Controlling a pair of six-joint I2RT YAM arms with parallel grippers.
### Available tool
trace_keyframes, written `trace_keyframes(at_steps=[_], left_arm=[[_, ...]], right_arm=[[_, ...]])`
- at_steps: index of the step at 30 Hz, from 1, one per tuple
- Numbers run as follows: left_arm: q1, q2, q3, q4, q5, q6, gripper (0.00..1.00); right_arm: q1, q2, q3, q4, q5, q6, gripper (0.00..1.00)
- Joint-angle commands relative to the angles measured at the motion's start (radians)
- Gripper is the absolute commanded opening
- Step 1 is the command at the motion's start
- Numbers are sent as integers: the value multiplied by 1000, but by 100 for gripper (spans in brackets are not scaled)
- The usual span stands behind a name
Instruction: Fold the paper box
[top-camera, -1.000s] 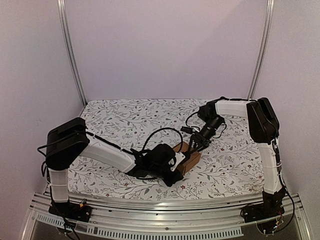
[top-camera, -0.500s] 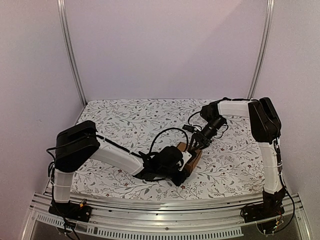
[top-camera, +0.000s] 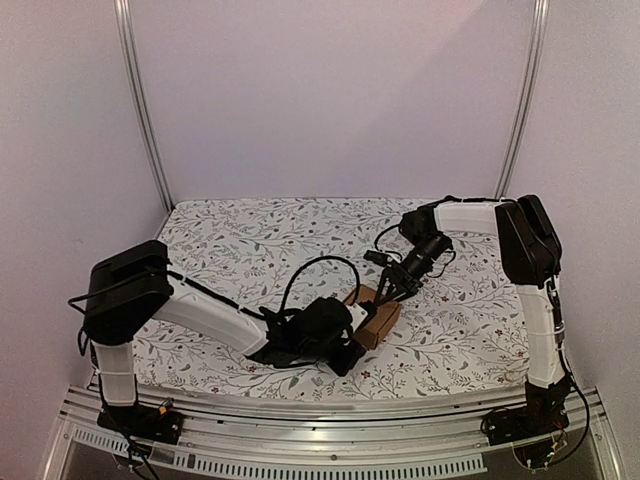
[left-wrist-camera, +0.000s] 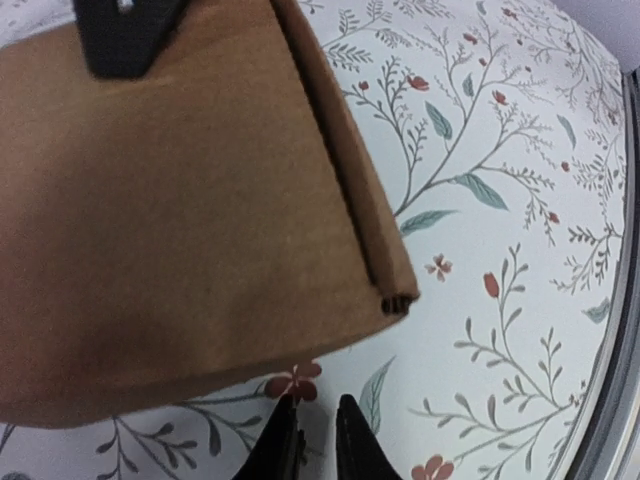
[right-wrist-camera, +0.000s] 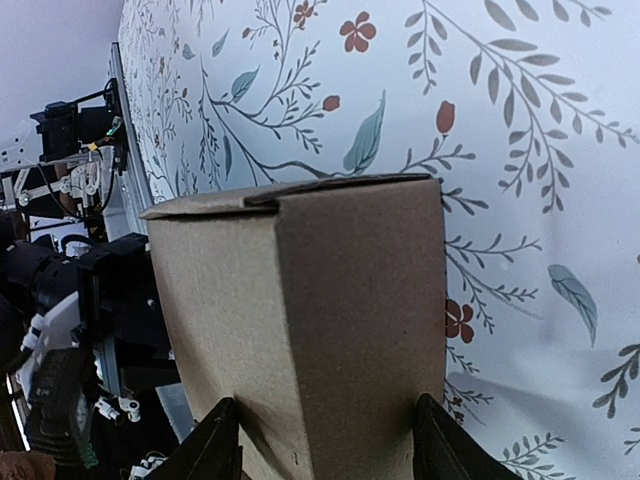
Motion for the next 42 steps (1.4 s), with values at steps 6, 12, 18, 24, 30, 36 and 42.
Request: trace_keyframes(at_steps=[6,12,18,24,30,36,42], left_arm=[[7,-361,-195,-312,42,111,24],[156,-312,-190,-332,39,102,1],[182,-246,-142,-286,71,143,0],[181,-159,-67,-275,167,137,0],[186,-90,-29,-218,139,135,0],[193,-12,-29,-41,48,68,0],[196,34,-40,81,3,55,0]], right_arm=[[10,54,27,-79,6,-8,57],[9,52,24,-83,13,-15,57],[10,48,24,-82,16,-14,57],[9,53,22,-82,12,-13,57],[9,59,19,-87,-14,-19,56],[12,77,23,-112,-69,-39,55],[12,91,34,-129,-83,-54,53]])
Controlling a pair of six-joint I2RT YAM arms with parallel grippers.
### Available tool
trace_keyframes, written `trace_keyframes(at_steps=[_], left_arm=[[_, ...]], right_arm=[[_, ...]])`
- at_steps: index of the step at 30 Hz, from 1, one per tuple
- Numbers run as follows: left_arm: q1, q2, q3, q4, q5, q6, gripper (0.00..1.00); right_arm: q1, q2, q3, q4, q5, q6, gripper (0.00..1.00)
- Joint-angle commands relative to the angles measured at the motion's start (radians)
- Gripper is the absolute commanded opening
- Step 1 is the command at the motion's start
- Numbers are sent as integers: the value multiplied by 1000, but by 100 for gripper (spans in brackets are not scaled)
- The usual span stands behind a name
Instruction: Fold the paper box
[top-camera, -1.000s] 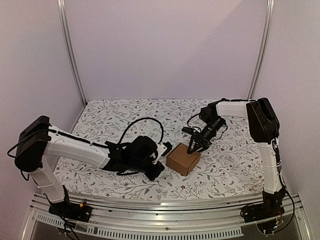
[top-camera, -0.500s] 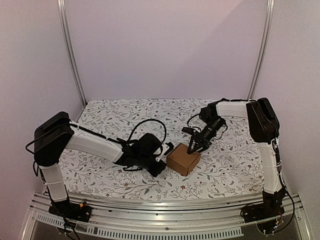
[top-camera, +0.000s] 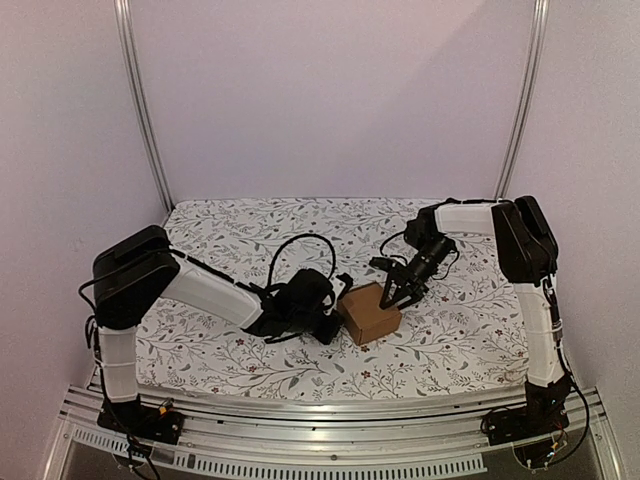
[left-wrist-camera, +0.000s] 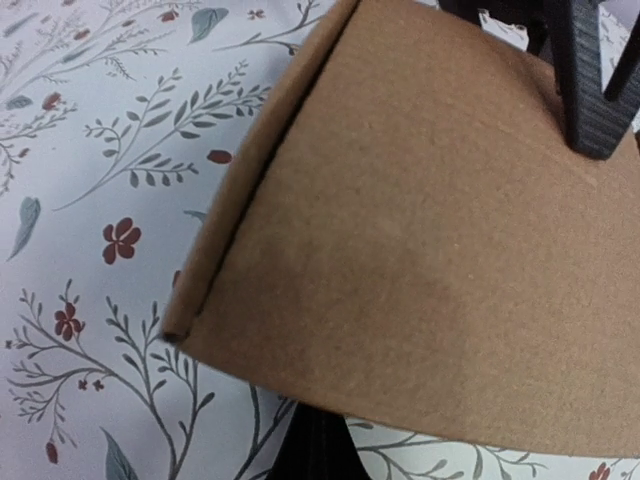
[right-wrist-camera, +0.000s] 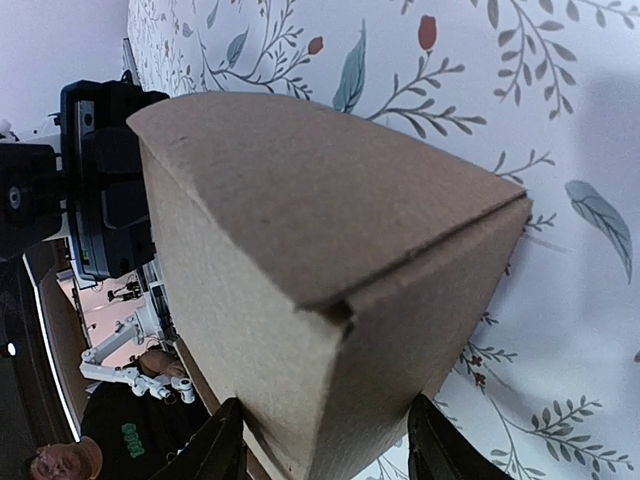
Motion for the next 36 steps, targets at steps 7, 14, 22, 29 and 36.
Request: trace_keyframes(at_steps=[7,14,22,29,36], left_arm=[[9,-89,-117,37,-50,-1,1],[16,-393,-172,-231,-256,34,47],[143,-543,-31,-528,-329,42,82],[250,-618,126,-701,-330,5,100],[334,-644,77,-632,-439,177,100]], right_arm=[[-25,21,74,-51,5,-56,57],[-165,-125,91,-36,157,-45,87],[-184,-461,-125,211,385,-46,99],[-258,-875,-379,633,679,145,99],[-289,-1027,-419,719,952,244,99]])
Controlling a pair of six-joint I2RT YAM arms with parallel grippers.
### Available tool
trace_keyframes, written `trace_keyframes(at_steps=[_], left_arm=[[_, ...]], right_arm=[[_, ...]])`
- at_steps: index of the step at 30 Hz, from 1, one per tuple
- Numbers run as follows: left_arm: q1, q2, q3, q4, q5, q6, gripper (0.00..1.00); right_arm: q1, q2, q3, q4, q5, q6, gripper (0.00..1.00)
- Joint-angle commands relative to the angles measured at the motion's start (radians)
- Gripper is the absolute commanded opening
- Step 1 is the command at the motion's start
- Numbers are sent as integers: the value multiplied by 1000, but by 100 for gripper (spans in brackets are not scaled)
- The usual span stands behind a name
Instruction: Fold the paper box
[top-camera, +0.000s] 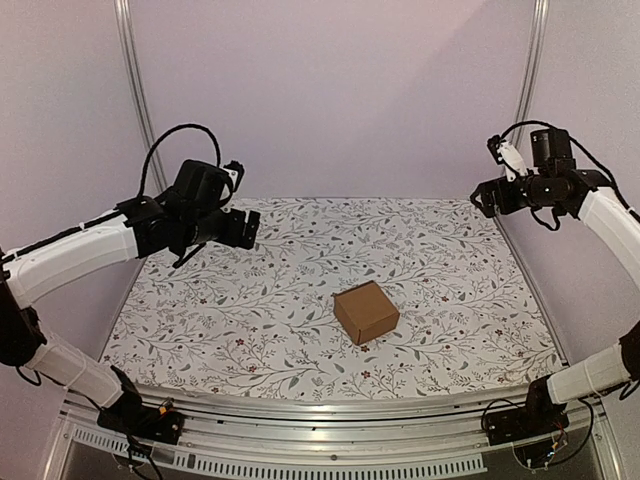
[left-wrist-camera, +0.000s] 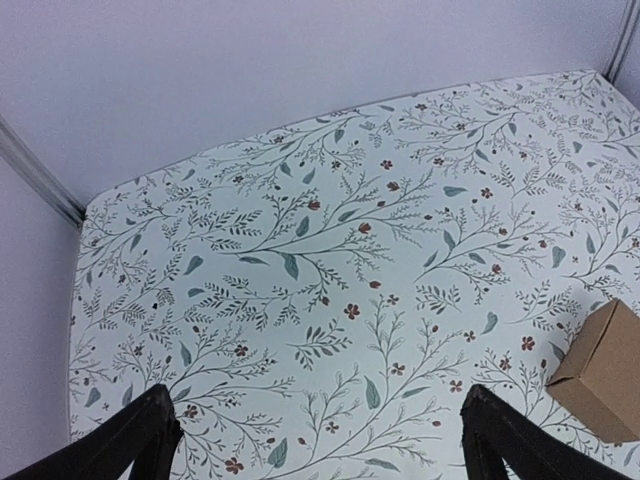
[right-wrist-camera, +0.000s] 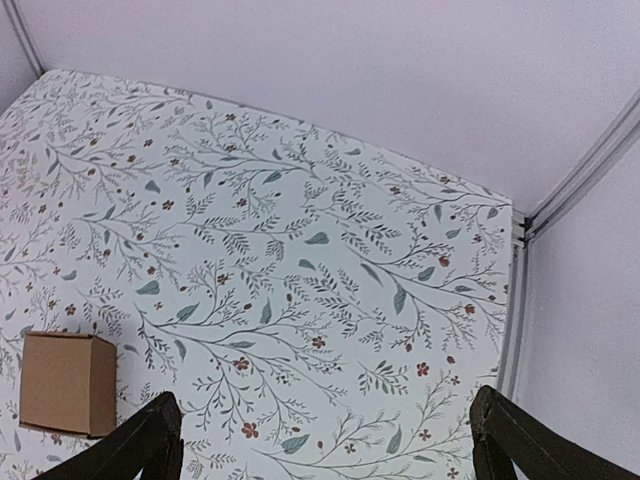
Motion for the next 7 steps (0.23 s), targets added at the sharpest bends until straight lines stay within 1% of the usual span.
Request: trace_keyframes(at_steps=[1,4,5,7], left_arm=[[47,-4,-86,36,-74,122,100],[64,-24,-155,121,-29,132,100],[69,-31,-172,144,-17,129,100],[78,-36,-180,152,6,116,100]], right_arm=[[2,-36,-34,106,194,111,99],[2,-66,-115,150,156,116,99],[2,-72,-138,163,120,116,99],[2,-83,-168,181,97,116,99]])
